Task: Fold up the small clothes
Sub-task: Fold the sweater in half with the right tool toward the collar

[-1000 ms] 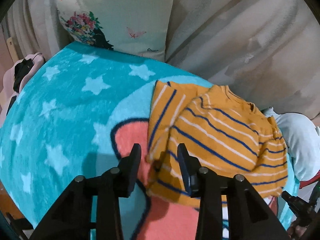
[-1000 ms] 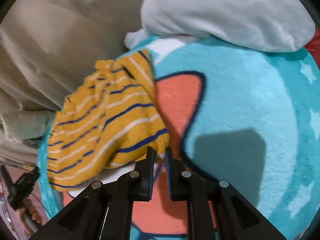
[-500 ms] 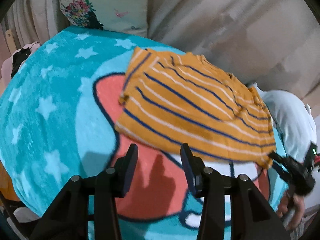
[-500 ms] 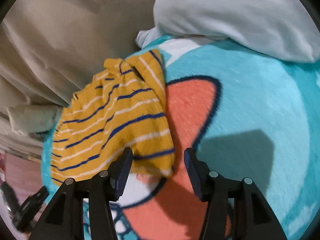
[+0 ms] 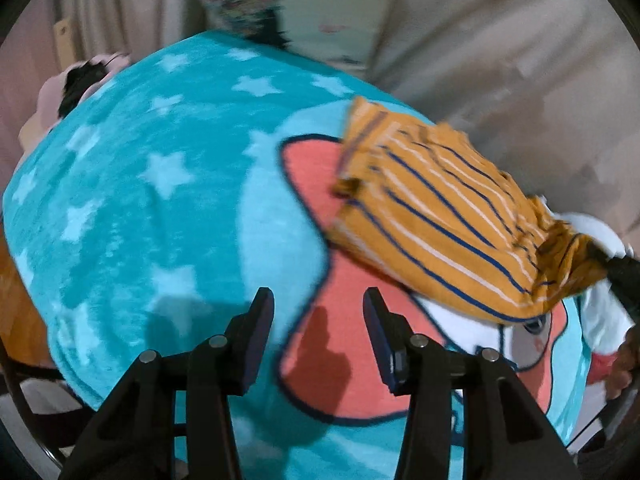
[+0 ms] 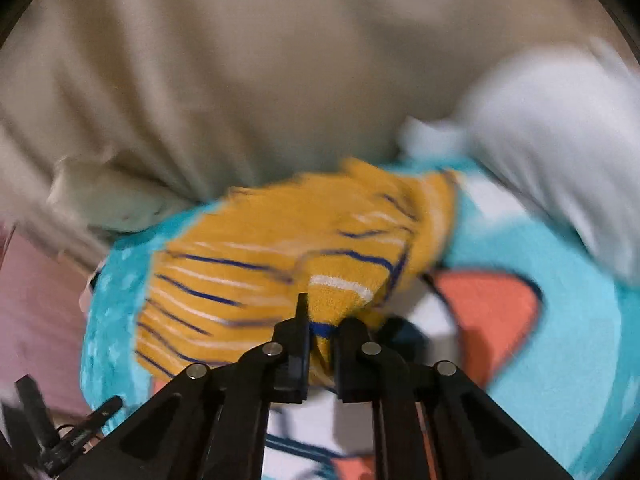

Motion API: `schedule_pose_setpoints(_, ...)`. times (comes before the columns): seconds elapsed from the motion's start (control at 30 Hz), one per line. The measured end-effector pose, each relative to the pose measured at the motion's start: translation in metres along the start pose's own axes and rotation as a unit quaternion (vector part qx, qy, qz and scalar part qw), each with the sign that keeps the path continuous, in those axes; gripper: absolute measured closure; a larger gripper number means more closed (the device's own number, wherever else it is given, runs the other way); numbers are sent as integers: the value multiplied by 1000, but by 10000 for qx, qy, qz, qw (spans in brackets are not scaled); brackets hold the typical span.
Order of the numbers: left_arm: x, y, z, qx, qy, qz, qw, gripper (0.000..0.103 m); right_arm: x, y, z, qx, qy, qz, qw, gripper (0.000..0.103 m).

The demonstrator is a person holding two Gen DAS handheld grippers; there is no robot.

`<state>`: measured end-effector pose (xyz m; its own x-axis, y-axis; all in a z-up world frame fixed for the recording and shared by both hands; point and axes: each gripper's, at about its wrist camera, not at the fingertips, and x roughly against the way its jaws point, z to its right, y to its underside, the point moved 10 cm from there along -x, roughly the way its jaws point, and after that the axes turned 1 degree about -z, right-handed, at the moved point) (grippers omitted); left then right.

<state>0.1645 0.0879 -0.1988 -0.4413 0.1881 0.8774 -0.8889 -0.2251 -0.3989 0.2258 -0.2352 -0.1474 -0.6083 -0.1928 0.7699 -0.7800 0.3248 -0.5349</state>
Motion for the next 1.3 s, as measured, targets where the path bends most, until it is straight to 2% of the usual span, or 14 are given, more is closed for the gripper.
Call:
schedule_pose_setpoints(0.17,-4,-12,-50,491,-42,-63,9988,58,-44,-6,-136,1152,-548,-274,9915,96)
schedule_pose_setpoints(0.23,-5,-17,-67,616,-64,-60,9981,58,-72,9,-180,1416,-740,-528,9857,96)
schedule_pose_setpoints(0.4,-11,-32,-102,831,-116,-68,9965,58,-135,60,-250,2021,-906,-1203,9677,96)
schedule_pose_setpoints(0.5,-17,-38,-111,905,-111,-124,9958,58,-163,88,-252,2132,-758,-1522,9621,96)
schedule_pose_setpoints(0.6,-24,-44,-111,908,-57,-172,9957,58,-168,94,-247,1971,-803,-1620,9636,96)
schedule_pose_setpoints(0.73,-31,-56,-106,925,57,-171,9955,58,-147,83,-256,1742,-1172,-1571,9650,96)
schedule_pose_setpoints(0.83,-36,-61,-101,935,85,-179,9954,58,-141,86,-272,1790,-1423,-1592,9604,96)
schedule_pose_setpoints(0.9,-39,-61,-96,930,127,-236,9953,58,-149,93,-272,1941,-1305,-1648,9582,96)
schedule_pose_setpoints(0.97,-39,-61,-90,859,137,-247,9959,58,-166,108,-263,2031,-1223,-1956,9516,93)
schedule_pose_setpoints(1.03,-37,-63,-83,783,172,-220,9965,58,-167,112,-252,1959,-1206,-2069,9509,93)
schedule_pose_setpoints(1.1,-36,-66,-76,733,202,-204,9969,58,-150,104,-247,1787,-1378,-2034,9527,86)
schedule_pose_setpoints(1.17,-36,-71,-66,679,333,-201,9969,58,-120,88,-242,1642,-1625,-1901,9542,70)
schedule_pose_setpoints(1.2,-36,-75,-58,632,415,-191,9970,58,-106,79,-239,1630,-1703,-1785,9553,68)
schedule_pose_setpoints(1.3,-37,-89,-27,397,699,-169,9966,58,-78,45,-224,1781,-1486,-1354,9633,58)
